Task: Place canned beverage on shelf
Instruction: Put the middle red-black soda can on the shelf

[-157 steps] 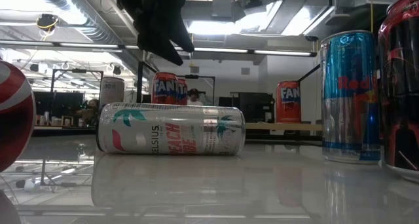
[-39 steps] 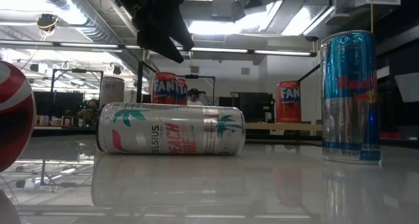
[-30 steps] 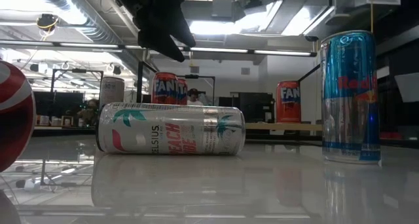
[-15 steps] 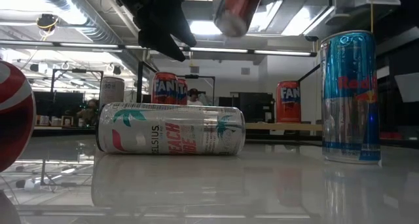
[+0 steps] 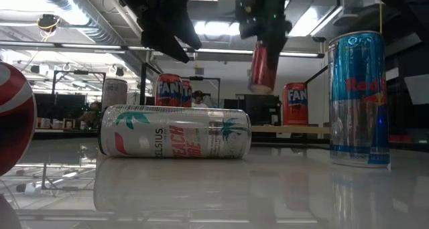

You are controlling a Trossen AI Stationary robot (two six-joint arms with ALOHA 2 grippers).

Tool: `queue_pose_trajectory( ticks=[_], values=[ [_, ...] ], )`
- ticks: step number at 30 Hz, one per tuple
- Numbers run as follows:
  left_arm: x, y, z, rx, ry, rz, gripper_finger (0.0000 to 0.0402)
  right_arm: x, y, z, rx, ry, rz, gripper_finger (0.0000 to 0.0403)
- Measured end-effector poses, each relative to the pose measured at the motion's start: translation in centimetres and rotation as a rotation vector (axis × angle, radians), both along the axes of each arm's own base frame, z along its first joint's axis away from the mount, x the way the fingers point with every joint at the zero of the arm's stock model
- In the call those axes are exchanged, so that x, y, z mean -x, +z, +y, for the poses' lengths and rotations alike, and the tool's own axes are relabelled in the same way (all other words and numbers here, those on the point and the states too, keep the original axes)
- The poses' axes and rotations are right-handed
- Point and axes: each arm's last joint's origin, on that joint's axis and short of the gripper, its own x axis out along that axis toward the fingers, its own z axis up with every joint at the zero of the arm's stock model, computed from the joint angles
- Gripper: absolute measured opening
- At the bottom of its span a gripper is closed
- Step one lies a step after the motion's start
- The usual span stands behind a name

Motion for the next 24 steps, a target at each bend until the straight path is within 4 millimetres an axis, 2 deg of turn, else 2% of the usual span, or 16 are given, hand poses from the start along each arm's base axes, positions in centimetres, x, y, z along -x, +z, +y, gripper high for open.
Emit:
queue_pose_trajectory(
  ticks=[3, 7, 13, 24],
  values=[
    [0.0, 0.0, 0.0, -0.004, 0.002, 0.000, 0.0323, 0.5, -1.4, -1.5, 0.022, 0.002, 0.023, 0.0300],
    [0.0, 0.0, 0.0, -0.003, 0.002, 0.000, 0.0323, 0.4, -2.6, -2.5, 0.055, 0.047, 0.016, 0.0300],
    [0.0, 0.0, 0.0, -0.003, 0.002, 0.000, 0.0323, 0.3, -4.2, -2.5, 0.094, 0.142, 0.069, 0.0300],
    [0.0, 0.0, 0.0, -0.003, 0.002, 0.000, 0.0323, 0.4, -5.8, -2.9, 0.112, 0.116, 0.092, 0.0300]
  ],
)
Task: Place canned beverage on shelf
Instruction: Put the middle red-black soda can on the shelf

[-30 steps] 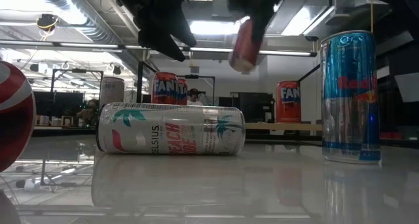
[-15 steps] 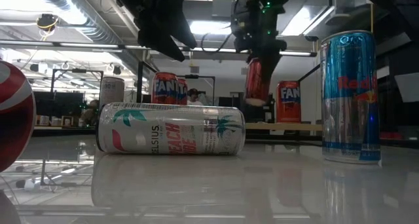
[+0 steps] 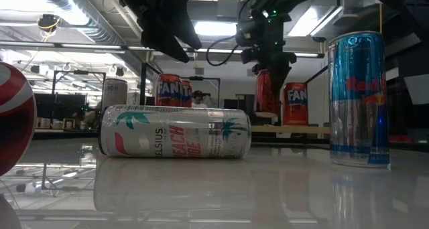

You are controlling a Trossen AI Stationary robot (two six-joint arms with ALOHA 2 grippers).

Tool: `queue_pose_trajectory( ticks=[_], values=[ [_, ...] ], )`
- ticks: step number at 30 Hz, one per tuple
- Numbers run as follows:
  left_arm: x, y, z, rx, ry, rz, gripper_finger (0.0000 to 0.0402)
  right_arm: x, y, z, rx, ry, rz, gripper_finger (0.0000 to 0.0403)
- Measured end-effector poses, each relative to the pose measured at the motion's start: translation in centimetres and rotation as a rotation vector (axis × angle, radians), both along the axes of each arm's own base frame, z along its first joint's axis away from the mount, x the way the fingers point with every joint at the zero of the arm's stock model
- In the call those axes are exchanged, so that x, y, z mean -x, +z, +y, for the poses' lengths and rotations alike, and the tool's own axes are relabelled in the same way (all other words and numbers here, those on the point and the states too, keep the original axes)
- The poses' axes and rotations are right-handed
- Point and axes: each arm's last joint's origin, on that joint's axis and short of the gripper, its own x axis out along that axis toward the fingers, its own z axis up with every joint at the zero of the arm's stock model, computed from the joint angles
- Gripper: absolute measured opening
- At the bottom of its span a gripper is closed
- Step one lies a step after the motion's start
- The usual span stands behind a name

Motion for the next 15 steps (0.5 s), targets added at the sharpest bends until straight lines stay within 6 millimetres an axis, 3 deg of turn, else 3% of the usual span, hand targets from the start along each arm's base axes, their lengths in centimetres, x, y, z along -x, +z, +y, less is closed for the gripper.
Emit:
queue_pose_trajectory(
  ticks=[15],
  values=[
    [0.0, 0.0, 0.0, 0.001, 0.001, 0.000, 0.0323, 0.8, -0.2, -1.5, -0.003, -0.035, -0.012, 0.0300]
  ],
)
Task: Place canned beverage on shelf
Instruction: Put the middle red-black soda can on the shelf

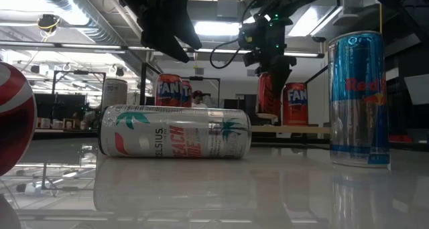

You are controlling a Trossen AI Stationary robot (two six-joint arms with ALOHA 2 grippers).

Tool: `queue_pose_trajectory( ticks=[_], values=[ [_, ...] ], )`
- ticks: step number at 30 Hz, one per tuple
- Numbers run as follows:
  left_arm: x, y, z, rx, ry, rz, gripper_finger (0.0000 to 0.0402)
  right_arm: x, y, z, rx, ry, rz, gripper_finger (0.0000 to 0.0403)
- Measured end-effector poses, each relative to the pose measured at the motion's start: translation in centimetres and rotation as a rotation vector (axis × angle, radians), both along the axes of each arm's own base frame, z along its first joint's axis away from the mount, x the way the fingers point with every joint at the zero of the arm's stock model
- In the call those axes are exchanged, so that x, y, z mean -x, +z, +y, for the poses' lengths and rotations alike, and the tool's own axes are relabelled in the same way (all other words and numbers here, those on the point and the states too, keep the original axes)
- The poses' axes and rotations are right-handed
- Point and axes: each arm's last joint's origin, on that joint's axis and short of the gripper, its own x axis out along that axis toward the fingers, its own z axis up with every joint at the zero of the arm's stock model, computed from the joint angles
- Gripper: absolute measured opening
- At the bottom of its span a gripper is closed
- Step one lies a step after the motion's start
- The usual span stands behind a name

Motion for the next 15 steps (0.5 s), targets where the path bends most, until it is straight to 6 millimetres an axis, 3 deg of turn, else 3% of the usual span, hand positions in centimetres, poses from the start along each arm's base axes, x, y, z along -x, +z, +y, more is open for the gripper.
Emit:
queue_pose_trajectory(
  ticks=[15],
  values=[
    [0.00, 0.00, 0.00, 0.000, 0.000, 0.000, 0.0323, -0.04, -0.37, -0.91, -0.003, 0.017, -0.032, 0.0300]
  ],
)
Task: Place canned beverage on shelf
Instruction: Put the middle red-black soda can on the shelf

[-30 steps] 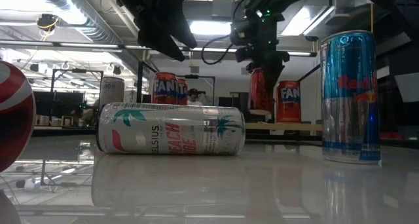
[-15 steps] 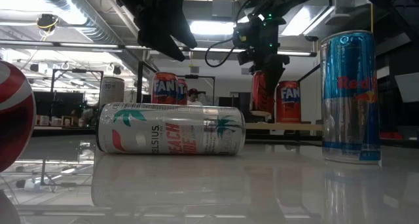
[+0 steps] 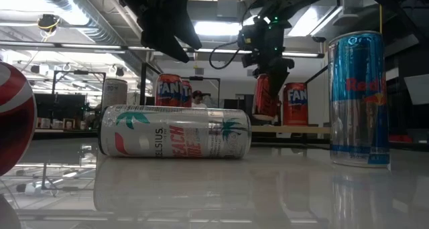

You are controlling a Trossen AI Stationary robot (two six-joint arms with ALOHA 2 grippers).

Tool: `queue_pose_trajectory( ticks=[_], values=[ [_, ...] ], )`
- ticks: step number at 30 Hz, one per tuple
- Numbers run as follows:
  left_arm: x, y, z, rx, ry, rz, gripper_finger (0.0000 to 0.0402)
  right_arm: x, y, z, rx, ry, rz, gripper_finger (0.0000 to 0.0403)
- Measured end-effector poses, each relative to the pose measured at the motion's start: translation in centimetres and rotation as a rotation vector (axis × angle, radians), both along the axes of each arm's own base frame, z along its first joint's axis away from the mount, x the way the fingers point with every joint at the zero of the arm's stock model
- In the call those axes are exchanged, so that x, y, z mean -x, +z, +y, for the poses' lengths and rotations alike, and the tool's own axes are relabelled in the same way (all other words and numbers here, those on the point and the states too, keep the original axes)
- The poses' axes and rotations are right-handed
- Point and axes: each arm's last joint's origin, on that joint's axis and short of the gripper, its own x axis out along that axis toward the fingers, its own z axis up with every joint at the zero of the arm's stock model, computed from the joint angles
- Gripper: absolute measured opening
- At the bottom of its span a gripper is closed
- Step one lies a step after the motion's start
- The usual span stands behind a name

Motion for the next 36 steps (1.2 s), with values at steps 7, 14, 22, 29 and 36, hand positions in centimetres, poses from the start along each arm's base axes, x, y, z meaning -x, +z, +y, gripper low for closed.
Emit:
queue_pose_trajectory(
  ticks=[7, 14, 22, 29, 36],
  values=[
    [-0.1, 0.1, 0.0, 0.001, 0.000, -0.008, 0.0323, -0.1, -1.3, -0.6, -0.031, -0.016, 0.045, 0.0300],
    [-0.1, 0.1, 0.0, 0.001, 0.000, -0.012, 0.0323, -0.3, -2.4, -0.8, -0.027, -0.008, 0.097, 0.0300],
    [-0.1, 0.1, 0.0, 0.000, -0.001, -0.014, 0.0323, -0.3, -2.4, -0.8, -0.028, 0.002, 0.105, 0.0304],
    [-0.1, 0.1, 0.0, 0.000, -0.002, -0.014, 0.0323, -0.3, -2.5, -0.8, -0.026, 0.005, 0.104, 0.0330],
    [-0.1, 0.1, 0.0, 0.000, -0.002, -0.014, 0.0323, -0.4, -2.6, -0.8, -0.027, 0.005, 0.105, 0.0338]
  ],
)
